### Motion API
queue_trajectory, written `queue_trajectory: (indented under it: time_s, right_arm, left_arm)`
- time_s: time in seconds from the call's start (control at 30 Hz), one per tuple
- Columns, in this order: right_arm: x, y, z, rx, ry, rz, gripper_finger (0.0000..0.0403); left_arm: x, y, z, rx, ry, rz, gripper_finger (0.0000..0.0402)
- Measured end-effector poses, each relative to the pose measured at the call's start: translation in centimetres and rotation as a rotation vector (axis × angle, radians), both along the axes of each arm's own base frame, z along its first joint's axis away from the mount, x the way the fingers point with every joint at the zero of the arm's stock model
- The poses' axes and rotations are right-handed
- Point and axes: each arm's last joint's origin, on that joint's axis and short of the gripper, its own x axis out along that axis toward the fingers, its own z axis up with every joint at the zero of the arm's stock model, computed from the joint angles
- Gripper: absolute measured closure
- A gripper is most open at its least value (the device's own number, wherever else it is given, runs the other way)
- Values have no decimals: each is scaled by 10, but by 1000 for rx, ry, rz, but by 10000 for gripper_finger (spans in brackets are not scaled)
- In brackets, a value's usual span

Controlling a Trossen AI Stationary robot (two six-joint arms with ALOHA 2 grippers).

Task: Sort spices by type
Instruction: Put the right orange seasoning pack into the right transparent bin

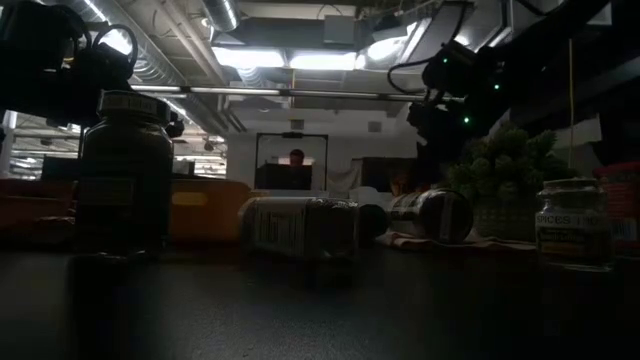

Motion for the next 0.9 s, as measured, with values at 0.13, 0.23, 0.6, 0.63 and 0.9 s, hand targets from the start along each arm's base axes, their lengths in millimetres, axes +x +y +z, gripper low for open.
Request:
queue_trajectory:
  time_s: [0.13, 0.23, 0.6, 0.63, 0.9]
  right_arm:
    - [2, -1, -4, -5, 8, 7, 227]
    - [2, -1, -5, -5, 10, 7, 285]
    - [6, -2, 2, -21, 24, 55, 387]
    - [8, -3, 6, -19, 21, 61, 393]
    - [27, -11, 62, -109, 35, 149, 399]
  left_arm:
    - [0, 0, 0, -1, 0, 0, 196]
    - [0, 0, 0, -2, 1, 0, 196]
    - [0, 0, 0, -6, 0, 1, 196]
    - [0, 0, 0, -8, 0, 1, 196]
    - [0, 0, 0, -8, 0, 1, 196]
